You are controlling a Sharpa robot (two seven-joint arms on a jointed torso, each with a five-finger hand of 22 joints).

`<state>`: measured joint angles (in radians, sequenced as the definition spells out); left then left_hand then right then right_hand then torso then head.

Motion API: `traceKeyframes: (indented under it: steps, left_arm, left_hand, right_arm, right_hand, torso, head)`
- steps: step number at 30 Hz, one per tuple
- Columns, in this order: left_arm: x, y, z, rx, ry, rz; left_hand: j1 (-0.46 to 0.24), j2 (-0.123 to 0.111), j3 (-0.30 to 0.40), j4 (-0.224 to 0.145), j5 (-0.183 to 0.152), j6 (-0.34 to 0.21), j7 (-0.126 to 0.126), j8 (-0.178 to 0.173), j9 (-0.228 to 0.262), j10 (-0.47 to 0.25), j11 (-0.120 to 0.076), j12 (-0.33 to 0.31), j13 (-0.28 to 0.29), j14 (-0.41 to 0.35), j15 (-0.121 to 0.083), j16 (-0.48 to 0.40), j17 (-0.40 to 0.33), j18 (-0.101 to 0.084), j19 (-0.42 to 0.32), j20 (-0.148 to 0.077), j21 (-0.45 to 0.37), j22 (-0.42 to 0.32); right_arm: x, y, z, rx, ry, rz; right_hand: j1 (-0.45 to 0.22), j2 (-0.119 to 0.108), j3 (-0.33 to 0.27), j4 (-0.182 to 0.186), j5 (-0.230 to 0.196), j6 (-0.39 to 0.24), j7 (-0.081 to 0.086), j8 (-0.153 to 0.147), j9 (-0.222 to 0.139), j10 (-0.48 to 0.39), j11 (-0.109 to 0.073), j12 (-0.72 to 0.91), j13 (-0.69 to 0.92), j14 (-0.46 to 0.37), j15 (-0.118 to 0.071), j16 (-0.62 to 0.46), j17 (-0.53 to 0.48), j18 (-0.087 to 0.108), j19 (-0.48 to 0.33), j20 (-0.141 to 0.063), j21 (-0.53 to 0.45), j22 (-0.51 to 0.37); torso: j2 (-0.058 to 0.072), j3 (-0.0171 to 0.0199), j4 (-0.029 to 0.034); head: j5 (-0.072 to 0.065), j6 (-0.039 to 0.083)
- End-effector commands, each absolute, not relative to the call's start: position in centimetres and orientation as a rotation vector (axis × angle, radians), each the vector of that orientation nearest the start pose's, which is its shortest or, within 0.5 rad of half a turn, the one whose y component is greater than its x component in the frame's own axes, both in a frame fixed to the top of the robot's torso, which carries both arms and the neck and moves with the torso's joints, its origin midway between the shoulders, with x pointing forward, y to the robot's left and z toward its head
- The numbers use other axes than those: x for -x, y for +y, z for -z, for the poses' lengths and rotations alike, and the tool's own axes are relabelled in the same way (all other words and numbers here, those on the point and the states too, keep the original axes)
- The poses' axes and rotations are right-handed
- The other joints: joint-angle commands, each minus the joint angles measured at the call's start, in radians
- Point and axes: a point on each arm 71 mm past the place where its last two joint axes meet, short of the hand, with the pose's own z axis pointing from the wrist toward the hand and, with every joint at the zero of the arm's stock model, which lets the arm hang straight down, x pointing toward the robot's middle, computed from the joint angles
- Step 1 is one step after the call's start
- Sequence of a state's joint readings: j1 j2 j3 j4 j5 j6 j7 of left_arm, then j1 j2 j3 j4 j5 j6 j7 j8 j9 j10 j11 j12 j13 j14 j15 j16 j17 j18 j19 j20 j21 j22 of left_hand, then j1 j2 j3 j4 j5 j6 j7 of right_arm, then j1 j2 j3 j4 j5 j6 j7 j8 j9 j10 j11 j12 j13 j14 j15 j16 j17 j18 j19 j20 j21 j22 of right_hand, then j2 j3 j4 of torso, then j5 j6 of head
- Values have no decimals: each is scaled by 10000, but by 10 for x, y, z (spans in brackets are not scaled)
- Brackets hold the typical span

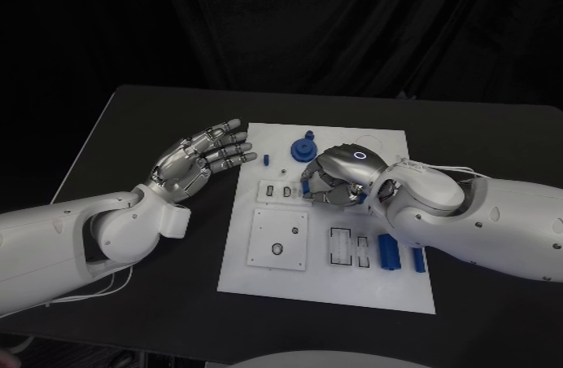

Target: Assemble the parts on the task board

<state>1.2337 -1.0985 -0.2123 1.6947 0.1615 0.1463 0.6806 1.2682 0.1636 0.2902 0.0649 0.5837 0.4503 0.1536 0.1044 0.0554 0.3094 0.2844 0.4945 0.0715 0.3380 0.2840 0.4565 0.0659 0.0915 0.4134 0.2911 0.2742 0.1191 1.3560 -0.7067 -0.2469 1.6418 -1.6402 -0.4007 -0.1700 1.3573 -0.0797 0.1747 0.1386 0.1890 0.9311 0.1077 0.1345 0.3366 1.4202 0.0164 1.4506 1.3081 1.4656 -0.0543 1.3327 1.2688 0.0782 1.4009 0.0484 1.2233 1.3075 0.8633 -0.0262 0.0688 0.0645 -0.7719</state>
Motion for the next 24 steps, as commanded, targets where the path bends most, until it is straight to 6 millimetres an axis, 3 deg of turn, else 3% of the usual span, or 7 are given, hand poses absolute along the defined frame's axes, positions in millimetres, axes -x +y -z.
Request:
traceKeyframes:
  steps: [1,4,12,17,21,24]
  left_arm:
    - [-423,270,183,11378,12009,20771]
    - [-424,270,183,11380,12014,20771]
    - [-424,271,183,11385,12021,20762]
    - [-424,271,183,11387,12021,20763]
    - [-423,272,183,11394,11993,20741]
    - [-422,273,182,11385,11940,20702]
  left_hand:
    - [-107,-24,83,4,-53,-58,107,-63,-6,8,76,42,2,-15,-1,27,5,-175,-70,-26,-28,-15]
    - [-107,-24,83,4,-53,-58,107,-63,-6,8,76,42,2,-15,-1,27,5,-175,-70,-26,-28,-15]
    - [-127,-21,101,-4,-56,-78,118,-70,-9,5,78,45,1,-28,-1,34,4,-175,-82,-25,-32,-18]
    - [-127,-21,101,-4,-56,-78,118,-70,-9,5,78,45,1,-28,-1,34,4,-175,-82,-25,-32,-18]
    - [-127,-21,101,-4,-56,-78,118,-70,-9,5,78,45,1,-28,-1,34,4,-175,-82,-25,-32,-18]
    - [-137,-21,112,-10,-58,-38,123,-62,-4,4,79,47,1,-27,-1,49,5,-175,-88,-24,-34,-19]
  right_arm:
    - [-449,-105,173,5054,15488,-6724]
    - [-449,-104,173,5058,15431,-6774]
    - [-450,-105,173,5083,15309,-6893]
    - [-447,-105,169,5094,14791,-7313]
    - [-444,-107,164,5050,14131,-7920]
    - [-441,-110,158,4904,13677,-8418]
  right_hand:
    - [-77,-96,-106,16,-253,-203,29,-137,-31,2,52,-50,209,396,46,-54,-7,114,14,92,-64,82]
    - [-235,-174,-266,95,-788,-752,59,-469,-161,-20,-23,-59,179,394,-1,-56,-6,125,15,75,-97,91]
    - [-308,-320,-463,234,-1307,-1305,65,-706,-374,-114,-46,-135,42,385,-28,-81,-29,128,17,40,-166,105]
    - [-365,-480,-568,430,-1390,-1513,44,-701,-483,-118,-65,-141,33,402,-42,-34,30,112,56,26,-116,167]
    - [-550,-743,-759,842,-1415,-1481,-18,-653,-532,-81,-121,-117,68,431,-94,33,109,85,111,-26,-14,262]
    - [-533,-822,-869,1114,-1414,-1446,-45,-633,-561,-86,-147,-123,58,422,-118,17,96,83,107,-54,-19,277]
  torso:
    - [7,-2,19]
    - [2,-2,11]
    - [-3,1,4]
    - [2,6,-3]
    - [5,3,-10]
    - [6,1,-11]
  head:
    - [-10,-8]
    - [-5,-27]
    - [-14,-72]
    - [-14,-75]
    - [7,-60]
    - [18,-77]
